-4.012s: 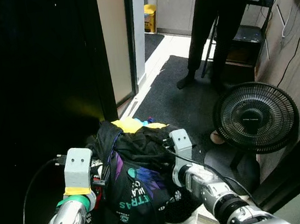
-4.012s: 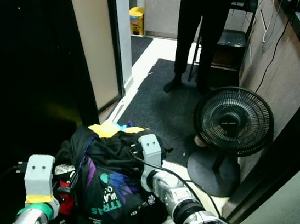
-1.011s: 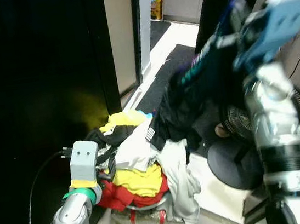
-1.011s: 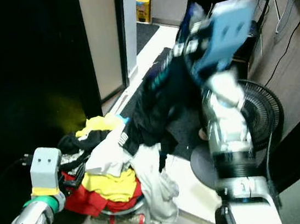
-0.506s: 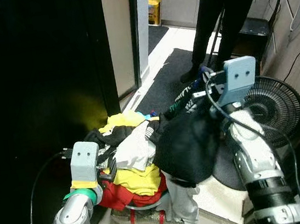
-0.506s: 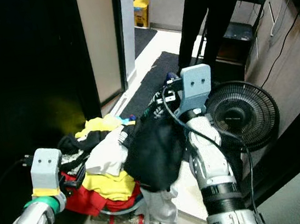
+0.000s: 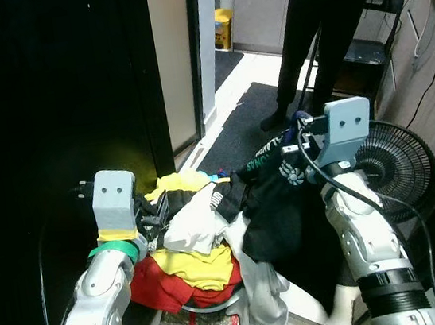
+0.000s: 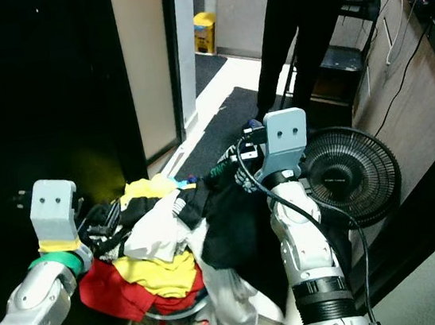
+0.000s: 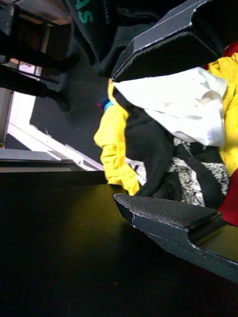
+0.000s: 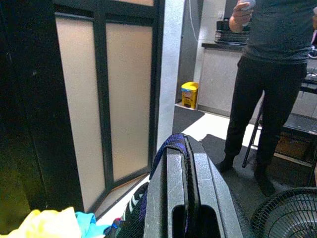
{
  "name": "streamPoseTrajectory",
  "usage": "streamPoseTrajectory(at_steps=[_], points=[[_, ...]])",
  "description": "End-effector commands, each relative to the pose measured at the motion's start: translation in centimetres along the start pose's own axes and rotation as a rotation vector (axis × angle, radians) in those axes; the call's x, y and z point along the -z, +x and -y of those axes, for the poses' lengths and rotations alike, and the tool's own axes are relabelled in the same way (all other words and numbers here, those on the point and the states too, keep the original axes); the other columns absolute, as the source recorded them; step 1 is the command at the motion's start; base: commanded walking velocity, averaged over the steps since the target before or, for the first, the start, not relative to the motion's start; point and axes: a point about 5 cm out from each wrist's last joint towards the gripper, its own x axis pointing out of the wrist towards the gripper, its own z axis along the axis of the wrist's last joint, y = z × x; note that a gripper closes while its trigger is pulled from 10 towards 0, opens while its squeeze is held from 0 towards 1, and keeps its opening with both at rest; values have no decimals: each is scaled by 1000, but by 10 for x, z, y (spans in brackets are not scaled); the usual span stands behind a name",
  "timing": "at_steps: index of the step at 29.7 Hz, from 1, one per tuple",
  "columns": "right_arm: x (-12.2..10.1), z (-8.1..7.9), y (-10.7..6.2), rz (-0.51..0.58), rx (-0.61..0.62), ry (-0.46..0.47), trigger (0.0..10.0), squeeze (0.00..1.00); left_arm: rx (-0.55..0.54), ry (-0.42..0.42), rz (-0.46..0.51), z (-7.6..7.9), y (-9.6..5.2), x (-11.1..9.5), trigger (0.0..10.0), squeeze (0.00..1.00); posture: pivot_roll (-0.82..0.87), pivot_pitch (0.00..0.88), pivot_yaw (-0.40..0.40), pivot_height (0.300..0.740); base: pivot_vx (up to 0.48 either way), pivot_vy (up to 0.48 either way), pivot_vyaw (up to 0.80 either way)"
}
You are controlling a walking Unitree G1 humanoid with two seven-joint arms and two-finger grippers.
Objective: Clothes washing
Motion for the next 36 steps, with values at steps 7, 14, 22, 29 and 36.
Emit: streamPoseTrajectory(at_steps=[7,14,22,29,36], points=[[6,7,-4,-26,54,32,10000,0,12,-13,-7,1,0,-4,10000,0,53,90,24,740,0,0,-229],[8,8,-4,-34,77,59,10000,0,23,-7,-3,1,1,-6,10000,0,55,86,33,740,0,0,-800],[10,8,-4,-39,85,69,10000,0,29,-2,-9,1,1,-6,10000,0,58,92,40,740,0,0,-800],[10,7,-6,-39,94,79,10000,0,35,-1,-19,1,1,-5,10000,0,58,98,49,740,0,0,-800],[10,7,-5,-35,100,80,10000,0,39,2,-18,1,2,-6,10000,0,58,98,50,740,0,0,-800]])
